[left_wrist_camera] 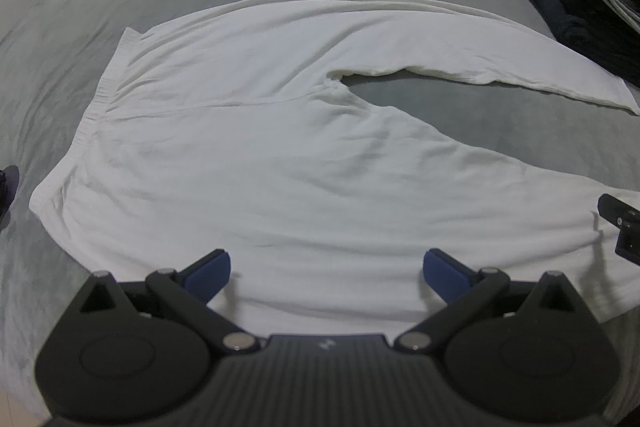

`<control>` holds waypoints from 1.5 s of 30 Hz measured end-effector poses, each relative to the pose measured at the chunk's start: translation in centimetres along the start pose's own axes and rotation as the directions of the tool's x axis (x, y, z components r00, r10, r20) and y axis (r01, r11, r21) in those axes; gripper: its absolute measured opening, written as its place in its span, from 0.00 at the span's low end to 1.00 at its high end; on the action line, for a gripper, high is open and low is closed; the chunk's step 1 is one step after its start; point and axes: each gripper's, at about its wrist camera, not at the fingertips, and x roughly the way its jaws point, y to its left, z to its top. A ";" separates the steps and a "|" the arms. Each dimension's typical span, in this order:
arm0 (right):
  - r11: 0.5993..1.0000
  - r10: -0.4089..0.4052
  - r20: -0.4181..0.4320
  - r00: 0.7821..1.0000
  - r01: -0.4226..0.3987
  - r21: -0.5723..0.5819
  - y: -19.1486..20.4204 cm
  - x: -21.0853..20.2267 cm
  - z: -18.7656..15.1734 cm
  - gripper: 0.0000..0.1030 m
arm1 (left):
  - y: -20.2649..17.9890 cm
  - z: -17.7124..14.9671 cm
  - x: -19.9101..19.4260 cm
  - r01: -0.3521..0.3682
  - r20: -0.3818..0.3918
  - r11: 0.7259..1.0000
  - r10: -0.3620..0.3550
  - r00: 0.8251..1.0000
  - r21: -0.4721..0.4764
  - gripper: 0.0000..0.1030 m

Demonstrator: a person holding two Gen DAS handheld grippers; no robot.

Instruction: Fold clothes

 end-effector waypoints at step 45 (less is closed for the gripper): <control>0.935 0.354 0.211 0.911 -0.352 -0.050 3.0 1.5 5.2 0.86 | 6.7 5.5 -0.4 0.021 0.193 0.992 0.004 0.981 -0.126 1.00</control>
